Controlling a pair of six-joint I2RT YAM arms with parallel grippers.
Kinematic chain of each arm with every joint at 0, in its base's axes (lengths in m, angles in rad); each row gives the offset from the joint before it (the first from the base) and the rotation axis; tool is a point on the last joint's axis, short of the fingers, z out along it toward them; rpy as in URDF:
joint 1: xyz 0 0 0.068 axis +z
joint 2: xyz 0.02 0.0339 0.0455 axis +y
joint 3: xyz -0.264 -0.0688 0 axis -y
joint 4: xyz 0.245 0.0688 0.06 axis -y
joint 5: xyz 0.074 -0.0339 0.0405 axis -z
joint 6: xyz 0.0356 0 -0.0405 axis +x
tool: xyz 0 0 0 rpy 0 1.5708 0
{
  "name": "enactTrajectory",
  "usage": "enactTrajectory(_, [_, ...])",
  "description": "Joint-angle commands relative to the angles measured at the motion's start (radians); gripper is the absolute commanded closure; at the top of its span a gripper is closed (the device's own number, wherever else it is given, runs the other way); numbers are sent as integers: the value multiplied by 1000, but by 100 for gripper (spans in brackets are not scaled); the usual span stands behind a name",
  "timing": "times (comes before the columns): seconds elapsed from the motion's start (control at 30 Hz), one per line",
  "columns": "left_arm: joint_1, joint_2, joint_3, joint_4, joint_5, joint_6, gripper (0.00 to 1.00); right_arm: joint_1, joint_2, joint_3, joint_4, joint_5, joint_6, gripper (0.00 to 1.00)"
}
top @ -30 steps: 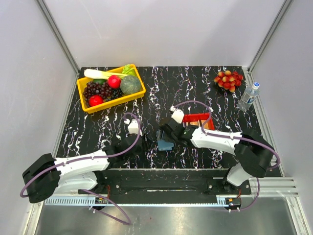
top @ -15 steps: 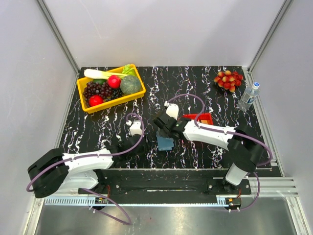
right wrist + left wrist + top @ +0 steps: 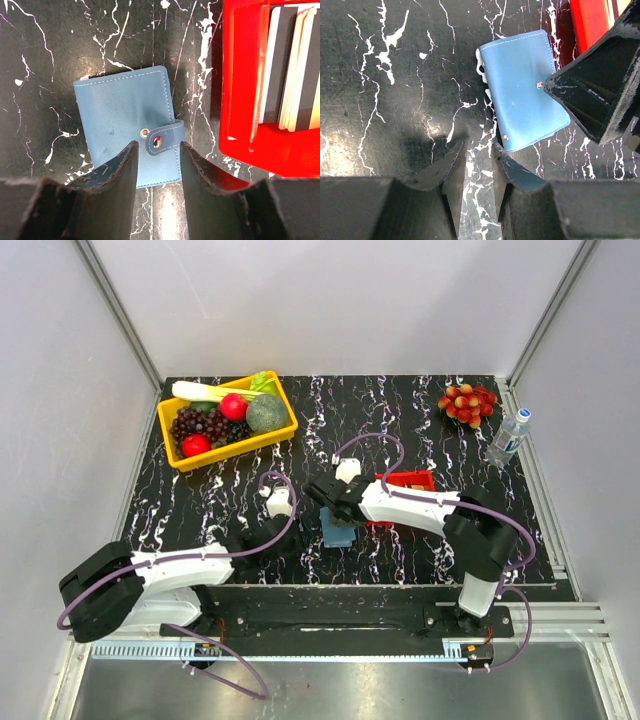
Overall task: Put the credit cards into the card holder
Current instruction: Close the card holder at the center of the board.
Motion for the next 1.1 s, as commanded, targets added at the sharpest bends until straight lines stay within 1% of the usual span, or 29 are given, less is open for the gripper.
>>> enactTrajectory(0.0, [3,8,27,55,9,-5,69,13,8,49,-23,49,4,58])
enactTrajectory(0.07, [3,11,25,59,15,-5,69,13,17,54,-21,50,-1,61])
enactTrajectory(0.13, [3,16,25,62,17,-7,69,13,23,58,-21,49,-4,68])
enactTrajectory(0.17, [3,18,27,64,18,-7,69,13,28,61,-19,53,-5,70])
enactTrajectory(0.37, [3,28,30,70,25,-5,69,13,49,77,-19,59,-15,70])
enactTrajectory(0.43, [3,30,30,72,29,-2,69,13,46,77,-19,62,-15,74])
enactTrajectory(0.67, [3,34,33,78,32,-1,69,13,28,74,-21,76,-21,72])
enactTrajectory(0.77, [3,42,31,82,37,-2,69,13,31,75,-19,75,-24,69])
enactTrajectory(1.07, [3,54,38,92,42,-1,69,13,6,68,7,70,-25,69])
